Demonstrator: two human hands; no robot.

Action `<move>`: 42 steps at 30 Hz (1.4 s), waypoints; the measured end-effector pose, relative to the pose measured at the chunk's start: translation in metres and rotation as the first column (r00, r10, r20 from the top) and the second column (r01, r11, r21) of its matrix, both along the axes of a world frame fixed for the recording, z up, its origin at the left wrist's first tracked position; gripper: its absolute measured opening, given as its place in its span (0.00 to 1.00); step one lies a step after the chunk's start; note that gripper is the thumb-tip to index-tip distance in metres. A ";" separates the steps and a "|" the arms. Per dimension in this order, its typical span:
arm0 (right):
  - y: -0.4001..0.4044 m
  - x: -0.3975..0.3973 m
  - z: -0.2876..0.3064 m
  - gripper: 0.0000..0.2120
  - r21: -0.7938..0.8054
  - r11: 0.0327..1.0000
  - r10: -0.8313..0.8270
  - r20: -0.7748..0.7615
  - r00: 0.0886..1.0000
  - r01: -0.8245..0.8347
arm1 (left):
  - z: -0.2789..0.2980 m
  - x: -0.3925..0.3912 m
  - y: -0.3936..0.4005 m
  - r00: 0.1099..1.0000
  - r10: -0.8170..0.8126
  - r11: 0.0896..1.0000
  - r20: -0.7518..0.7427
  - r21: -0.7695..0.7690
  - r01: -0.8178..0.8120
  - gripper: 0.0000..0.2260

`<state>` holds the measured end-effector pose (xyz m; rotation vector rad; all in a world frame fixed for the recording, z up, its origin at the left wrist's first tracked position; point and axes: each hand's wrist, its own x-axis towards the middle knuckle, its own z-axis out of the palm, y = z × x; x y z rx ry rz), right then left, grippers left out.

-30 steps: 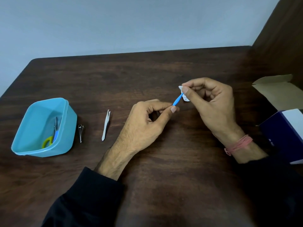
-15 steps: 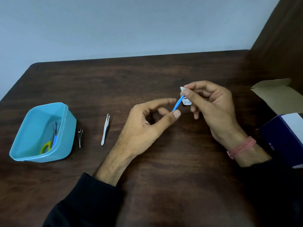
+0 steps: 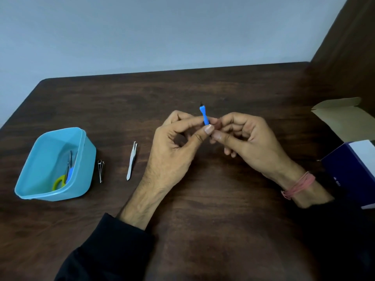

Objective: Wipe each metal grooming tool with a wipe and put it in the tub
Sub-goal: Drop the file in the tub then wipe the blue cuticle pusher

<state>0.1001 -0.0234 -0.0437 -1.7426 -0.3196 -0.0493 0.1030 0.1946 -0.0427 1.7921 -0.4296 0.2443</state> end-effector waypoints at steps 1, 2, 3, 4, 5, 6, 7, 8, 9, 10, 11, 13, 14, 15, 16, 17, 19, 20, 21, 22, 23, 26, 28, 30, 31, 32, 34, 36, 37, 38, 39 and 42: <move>0.001 0.000 -0.001 0.05 -0.025 0.999 0.022 0.010 1.000 -0.021 | -0.001 0.001 0.000 1.000 -0.002 1.000 -0.017 -0.014 0.002 0.08; 0.001 0.000 -0.001 0.04 -0.039 0.998 0.042 0.020 0.999 -0.041 | -0.002 0.002 0.000 0.998 -0.021 0.999 -0.051 -0.045 0.018 0.09; 0.001 0.000 -0.002 0.04 -0.051 0.997 0.056 0.030 0.998 -0.054 | -0.002 0.002 -0.001 0.994 -0.050 0.995 -0.093 -0.087 0.042 0.09; 0.002 0.000 -0.003 0.03 -0.062 0.996 0.060 0.043 0.997 -0.057 | -0.002 0.002 -0.001 0.988 -0.076 0.990 -0.135 -0.130 0.059 0.09; 0.002 0.001 -0.003 0.03 -0.069 0.996 0.056 0.056 0.997 -0.052 | -0.002 0.003 -0.001 0.980 -0.092 0.984 -0.175 -0.165 0.063 0.09; 0.002 0.001 -0.004 0.03 -0.065 0.997 0.046 0.068 0.997 -0.042 | -0.001 0.003 -0.001 0.972 -0.100 0.980 -0.211 -0.192 0.059 0.09; 0.002 0.001 -0.003 0.03 -0.049 0.998 0.035 0.077 0.996 -0.031 | 0.000 0.003 0.000 0.965 -0.104 0.976 -0.240 -0.210 0.053 0.08; 0.003 0.000 -0.003 0.03 -0.030 0.999 0.023 0.085 0.996 -0.021 | 0.000 0.003 -0.001 0.959 -0.107 0.974 -0.261 -0.220 0.049 0.08; 0.003 0.000 -0.002 0.03 -0.014 1.000 0.009 0.089 0.996 -0.008 | 0.000 0.003 -0.001 0.954 -0.111 0.974 -0.277 -0.220 0.049 0.09; 0.003 0.000 -0.002 0.04 0.000 1.000 -0.010 0.092 0.996 0.010 | 0.000 0.003 -0.001 0.950 -0.115 0.975 -0.289 -0.215 0.052 0.09; 0.003 0.000 -0.001 0.04 0.008 0.999 -0.036 0.095 0.995 0.035 | 0.000 0.003 -0.001 0.947 -0.118 0.977 -0.298 -0.207 0.056 0.09; 0.002 0.001 -0.001 0.04 0.015 0.995 -0.102 0.113 0.988 0.101 | 0.000 0.003 -0.002 0.945 -0.113 0.982 -0.307 -0.177 0.060 0.09; 0.001 0.001 -0.002 0.05 0.022 0.991 -0.132 0.126 0.983 0.131 | 0.000 0.003 -0.002 0.944 -0.109 0.986 -0.310 -0.155 0.063 0.09; 0.001 0.001 -0.001 0.05 0.031 0.988 -0.151 0.135 0.979 0.149 | -0.001 0.003 -0.003 0.944 -0.105 0.990 -0.311 -0.127 0.069 0.08; 0.001 0.001 -0.001 0.05 0.035 0.986 -0.164 0.146 0.976 0.160 | -0.001 0.002 -0.003 0.946 -0.104 0.992 -0.306 -0.094 0.079 0.08; 0.002 0.000 -0.001 0.05 0.029 0.985 -0.172 0.163 0.972 0.170 | -0.001 0.002 -0.003 0.950 -0.105 0.994 -0.295 -0.063 0.090 0.08; 0.003 -0.001 -0.001 0.04 -0.016 0.977 -0.203 0.227 0.953 0.212 | -0.001 0.001 -0.003 0.956 -0.105 0.994 -0.274 -0.029 0.101 0.08; 0.003 -0.001 -0.002 0.04 -0.045 0.968 -0.228 0.261 0.938 0.247 | -0.001 0.001 -0.003 0.958 -0.101 0.995 -0.268 -0.020 0.100 0.08; 0.003 0.000 -0.002 0.04 -0.067 0.956 -0.256 0.287 0.923 0.286 | -0.001 0.001 -0.003 0.960 -0.098 0.995 -0.264 -0.008 0.099 0.08; 0.002 0.001 -0.003 0.04 -0.080 0.944 -0.283 0.303 0.910 0.320 | 0.000 0.000 -0.003 0.961 -0.097 0.995 -0.260 0.004 0.102 0.09; 0.002 0.001 -0.003 0.04 -0.086 0.936 -0.300 0.314 0.901 0.342 | 0.000 0.000 -0.003 0.962 -0.099 0.994 -0.256 0.011 0.105 0.09; 0.005 -0.004 -0.001 0.04 -0.120 0.934 -0.275 0.359 0.892 0.336 | 0.001 0.000 -0.005 0.963 -0.092 0.996 -0.253 -0.001 0.095 0.09; 0.007 -0.005 -0.001 0.04 -0.132 0.935 -0.259 0.381 0.888 0.329 | 0.002 -0.001 -0.004 0.962 -0.091 0.995 -0.258 0.005 0.095 0.09; 0.005 -0.003 -0.001 0.04 -0.108 0.928 -0.297 0.362 0.884 0.356 | 0.003 -0.001 -0.004 0.957 -0.097 0.993 -0.272 0.042 0.112 0.10; 0.003 -0.002 -0.001 0.03 -0.094 0.924 -0.317 0.351 0.881 0.370 | 0.003 -0.002 -0.004 0.954 -0.103 0.990 -0.280 0.060 0.124 0.10; 0.003 -0.002 -0.001 0.03 -0.091 0.923 -0.322 0.346 0.881 0.373 | 0.002 -0.002 -0.003 0.953 -0.108 0.988 -0.284 0.073 0.134 0.10; 0.004 -0.004 -0.001 0.03 -0.114 0.929 -0.292 0.355 0.888 0.351 | 0.003 -0.001 -0.003 0.949 -0.125 0.984 -0.289 0.088 0.156 0.10; 0.008 -0.006 -0.001 0.03 -0.134 0.933 -0.266 0.372 0.889 0.335 | 0.003 -0.001 -0.003 0.948 -0.134 0.977 -0.287 0.120 0.175 0.11; 0.008 -0.005 -0.001 0.03 -0.129 0.931 -0.274 0.370 0.888 0.341 | 0.004 -0.001 -0.003 0.951 -0.133 0.972 -0.280 0.149 0.180 0.12; 0.008 -0.004 -0.001 0.02 -0.111 0.930 -0.291 0.363 0.885 0.351 | 0.004 -0.001 -0.003 0.954 -0.132 0.967 -0.269 0.179 0.184 0.12; 0.007 -0.004 0.000 0.02 -0.092 0.930 -0.303 0.357 0.883 0.356 | 0.004 -0.002 -0.003 0.956 -0.133 0.961 -0.261 0.201 0.189 0.12; 0.008 -0.006 0.000 0.02 -0.114 0.937 -0.271 0.363 0.891 0.331 | 0.006 -0.003 -0.003 0.959 -0.133 0.958 -0.249 0.215 0.189 0.16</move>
